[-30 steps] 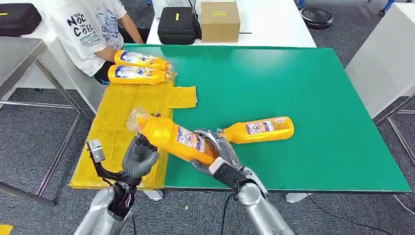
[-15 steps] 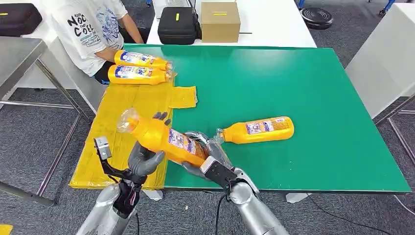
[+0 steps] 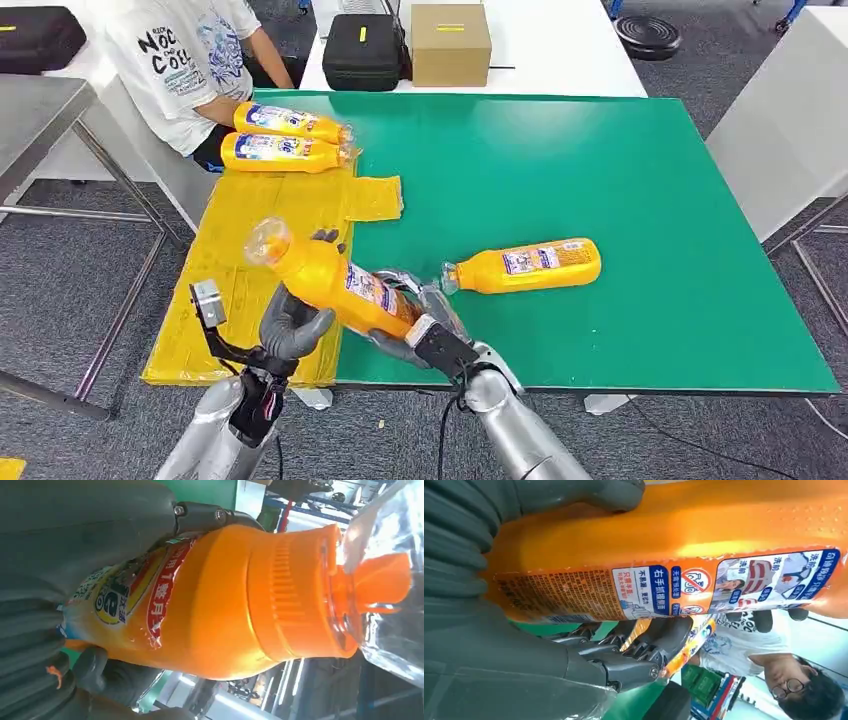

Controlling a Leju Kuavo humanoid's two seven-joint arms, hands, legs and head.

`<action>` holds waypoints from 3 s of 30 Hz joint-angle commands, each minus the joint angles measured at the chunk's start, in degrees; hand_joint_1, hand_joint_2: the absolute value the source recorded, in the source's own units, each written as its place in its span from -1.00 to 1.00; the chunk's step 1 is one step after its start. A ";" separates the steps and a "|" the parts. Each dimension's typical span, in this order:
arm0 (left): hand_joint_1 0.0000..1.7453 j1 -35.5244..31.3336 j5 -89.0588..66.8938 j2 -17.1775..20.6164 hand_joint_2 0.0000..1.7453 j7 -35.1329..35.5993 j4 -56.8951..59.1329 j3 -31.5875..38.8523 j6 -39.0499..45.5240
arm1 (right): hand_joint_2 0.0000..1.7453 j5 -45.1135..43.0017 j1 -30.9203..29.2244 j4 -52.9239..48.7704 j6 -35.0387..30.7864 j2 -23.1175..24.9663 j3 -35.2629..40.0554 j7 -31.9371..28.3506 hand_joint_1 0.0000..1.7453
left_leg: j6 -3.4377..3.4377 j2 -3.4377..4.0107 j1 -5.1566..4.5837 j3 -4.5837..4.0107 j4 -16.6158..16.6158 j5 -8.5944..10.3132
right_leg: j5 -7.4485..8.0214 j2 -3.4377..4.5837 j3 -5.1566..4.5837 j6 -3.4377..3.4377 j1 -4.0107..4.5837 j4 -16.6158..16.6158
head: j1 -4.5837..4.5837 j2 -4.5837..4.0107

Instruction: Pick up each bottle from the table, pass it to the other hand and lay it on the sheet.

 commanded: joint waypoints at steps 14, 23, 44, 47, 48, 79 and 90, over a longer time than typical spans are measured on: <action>-1.00 -2.38 -1.81 0.41 1.00 -0.21 3.50 -2.20 0.07 | 1.00 0.58 -4.95 10.14 3.56 2.15 5.48 -1.01 1.00 | -0.14 0.06 0.11 0.25 0.03 -0.12 | -0.10 0.01 0.26 -0.12 0.11 0.00 | 0.00 0.00; -1.00 -2.22 -2.37 0.61 1.00 -0.38 3.67 -2.26 0.68 | 1.00 0.36 -5.20 10.66 4.23 2.18 6.05 -1.01 1.00 | -0.13 0.04 0.08 0.25 0.00 -0.11 | -0.10 0.00 0.25 -0.11 0.09 -0.01 | 0.02 0.00; 0.56 -2.67 -8.32 1.86 1.00 -2.47 4.48 -3.99 1.85 | 1.00 -0.50 -6.04 11.41 4.65 2.10 6.97 -1.01 1.00 | -0.14 0.00 0.10 0.26 0.03 -0.12 | -0.13 -0.05 0.27 -0.13 0.10 0.01 | 0.00 0.00; 0.60 -3.05 -10.58 2.04 1.00 -2.70 5.23 -4.27 2.63 | 1.00 -0.79 -6.06 11.36 4.59 2.09 7.04 -1.01 1.00 | -0.15 0.02 0.12 0.28 0.04 -0.13 | -0.13 -0.03 0.29 -0.13 0.12 0.01 | 0.02 0.00; 0.66 -3.35 -11.68 2.17 1.00 -2.80 5.63 -4.49 3.22 | 1.00 -0.87 -6.08 11.35 4.52 2.11 7.05 -1.01 1.00 | -0.11 0.00 0.08 0.20 0.03 -0.09 | -0.09 -0.04 0.21 -0.10 0.09 0.00 | 0.00 0.00; 1.00 -3.51 -15.60 1.85 1.00 -1.43 4.71 -2.41 4.69 | -1.00 -0.37 -2.47 1.23 0.65 1.21 5.57 -0.64 -1.00 | -0.09 0.02 0.07 0.11 0.03 -0.06 | -0.06 -0.01 0.12 -0.08 0.07 0.01 | 0.02 0.00; 1.00 -4.34 -15.87 1.75 1.00 -1.26 5.38 -1.94 5.11 | -1.00 -0.29 -1.74 -1.65 0.18 0.58 5.10 -0.76 -1.00 | -0.14 0.08 0.11 0.27 0.07 -0.15 | -0.12 0.03 0.27 -0.13 0.12 0.03 | 0.02 0.00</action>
